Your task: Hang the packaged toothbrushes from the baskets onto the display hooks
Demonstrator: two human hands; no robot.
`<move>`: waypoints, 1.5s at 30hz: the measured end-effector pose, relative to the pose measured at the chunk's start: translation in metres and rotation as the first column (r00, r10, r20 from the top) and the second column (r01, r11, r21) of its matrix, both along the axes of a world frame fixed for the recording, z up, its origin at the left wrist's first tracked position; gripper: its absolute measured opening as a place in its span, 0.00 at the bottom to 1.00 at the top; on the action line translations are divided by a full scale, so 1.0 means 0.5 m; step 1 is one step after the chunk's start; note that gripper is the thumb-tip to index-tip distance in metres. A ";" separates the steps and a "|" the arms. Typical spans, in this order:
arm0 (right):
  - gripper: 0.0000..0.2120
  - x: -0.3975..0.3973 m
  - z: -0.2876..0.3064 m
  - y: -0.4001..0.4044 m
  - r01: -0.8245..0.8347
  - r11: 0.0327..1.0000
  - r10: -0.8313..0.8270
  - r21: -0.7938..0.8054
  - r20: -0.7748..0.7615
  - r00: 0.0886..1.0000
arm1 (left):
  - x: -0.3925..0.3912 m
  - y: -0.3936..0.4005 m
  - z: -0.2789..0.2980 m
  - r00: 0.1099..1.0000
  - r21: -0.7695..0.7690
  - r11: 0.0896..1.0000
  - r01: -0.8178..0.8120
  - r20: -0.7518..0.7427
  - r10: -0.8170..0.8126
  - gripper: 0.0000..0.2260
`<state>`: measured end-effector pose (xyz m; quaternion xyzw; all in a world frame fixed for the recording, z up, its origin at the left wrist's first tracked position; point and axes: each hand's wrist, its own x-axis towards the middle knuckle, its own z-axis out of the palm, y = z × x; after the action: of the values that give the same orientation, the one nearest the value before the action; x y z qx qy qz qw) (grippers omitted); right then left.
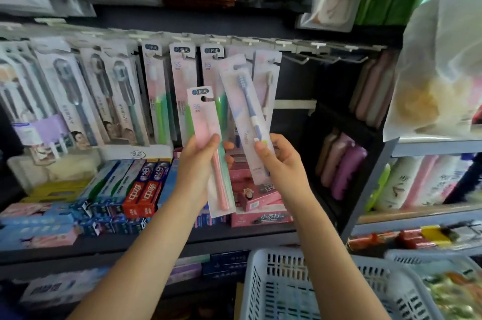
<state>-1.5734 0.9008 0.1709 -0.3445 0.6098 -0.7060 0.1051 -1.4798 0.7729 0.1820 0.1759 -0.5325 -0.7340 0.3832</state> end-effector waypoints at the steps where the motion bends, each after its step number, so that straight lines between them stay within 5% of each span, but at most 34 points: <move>1: 0.08 -0.005 0.006 -0.001 0.006 1.000 -0.006 0.004 -0.013 1.000 | 0.001 0.003 0.003 1.000 0.000 1.000 -0.008 -0.004 0.008 0.05; 21: 0.10 0.030 0.079 0.018 0.041 0.994 -0.034 -0.106 0.070 0.997 | 0.012 0.025 -0.002 0.992 -0.007 0.995 -0.102 0.069 0.102 0.08; 30: 0.08 0.052 0.086 0.007 0.179 0.981 -0.175 -0.077 0.062 0.983 | 0.012 0.029 0.012 0.995 -0.017 0.995 -0.100 0.030 0.100 0.09; 45: 0.15 0.067 0.124 -0.003 0.188 0.981 -0.185 -0.043 0.075 0.980 | 0.019 0.038 0.022 0.999 -0.046 0.998 -0.038 -0.033 0.036 0.08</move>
<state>-1.5400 0.8993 0.2330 -0.2631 0.6173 -0.7396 0.0515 -1.4702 0.7920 0.1930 0.1650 -0.5401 -0.7167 0.4091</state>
